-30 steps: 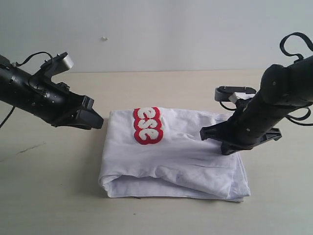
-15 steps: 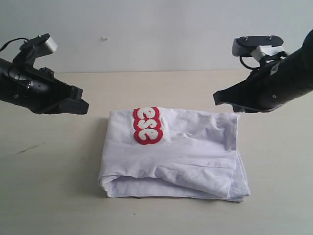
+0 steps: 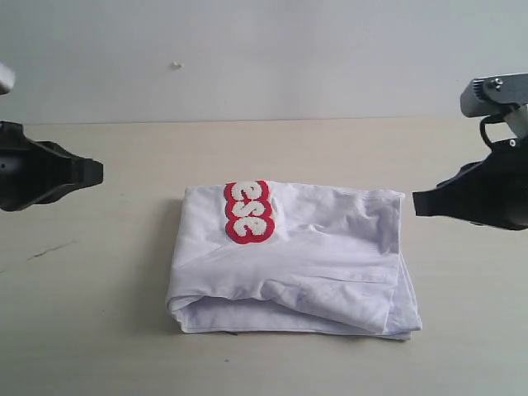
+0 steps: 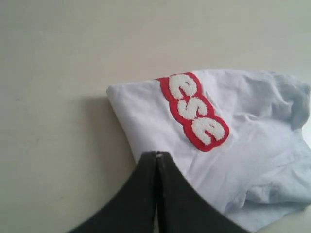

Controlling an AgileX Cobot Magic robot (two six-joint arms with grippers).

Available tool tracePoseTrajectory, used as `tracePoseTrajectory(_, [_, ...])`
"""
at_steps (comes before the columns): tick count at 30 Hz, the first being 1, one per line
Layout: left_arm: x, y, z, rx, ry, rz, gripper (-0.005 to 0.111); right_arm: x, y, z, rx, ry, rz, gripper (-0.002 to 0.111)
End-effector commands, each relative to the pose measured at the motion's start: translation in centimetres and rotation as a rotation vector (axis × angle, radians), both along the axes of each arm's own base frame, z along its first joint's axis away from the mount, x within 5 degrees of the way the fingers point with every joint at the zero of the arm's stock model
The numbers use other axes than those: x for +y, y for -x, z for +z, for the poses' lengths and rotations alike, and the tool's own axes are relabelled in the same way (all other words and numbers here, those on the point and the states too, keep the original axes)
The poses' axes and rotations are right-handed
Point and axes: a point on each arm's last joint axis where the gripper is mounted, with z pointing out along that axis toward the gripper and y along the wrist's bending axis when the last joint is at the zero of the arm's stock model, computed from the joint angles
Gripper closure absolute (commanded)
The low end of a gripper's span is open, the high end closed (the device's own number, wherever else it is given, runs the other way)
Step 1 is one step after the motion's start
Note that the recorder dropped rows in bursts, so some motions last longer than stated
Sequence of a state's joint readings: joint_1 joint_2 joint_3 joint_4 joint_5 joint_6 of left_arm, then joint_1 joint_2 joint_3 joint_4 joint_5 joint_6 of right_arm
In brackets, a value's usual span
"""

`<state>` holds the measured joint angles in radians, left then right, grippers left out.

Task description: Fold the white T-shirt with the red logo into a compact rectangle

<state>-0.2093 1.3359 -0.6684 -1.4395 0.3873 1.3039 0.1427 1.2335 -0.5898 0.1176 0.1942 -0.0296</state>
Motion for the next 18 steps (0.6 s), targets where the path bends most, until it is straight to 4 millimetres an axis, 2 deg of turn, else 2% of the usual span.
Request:
tracePoseTrajectory(1, [0.7, 2.1, 0.7, -0.106, 0.045, 0.051, 0.107, -0.4, 1.9, 1.0, -0.103, -0.001, -0.001, 0.108])
tracePoseTrajectory(5, [1.1, 3.9, 0.7, -0.164, -0.008, 0.011, 0.107, -0.6, 3.2, 1.5, -0.139, -0.018, -0.009, 0.108])
tracePoseTrajectory(18, [2.3, 9.3, 0.4, -0.25, 0.012, 0.014, 0.107, -1.2, 7.7, 2.1, -0.266, -0.039, -0.01, 0.108])
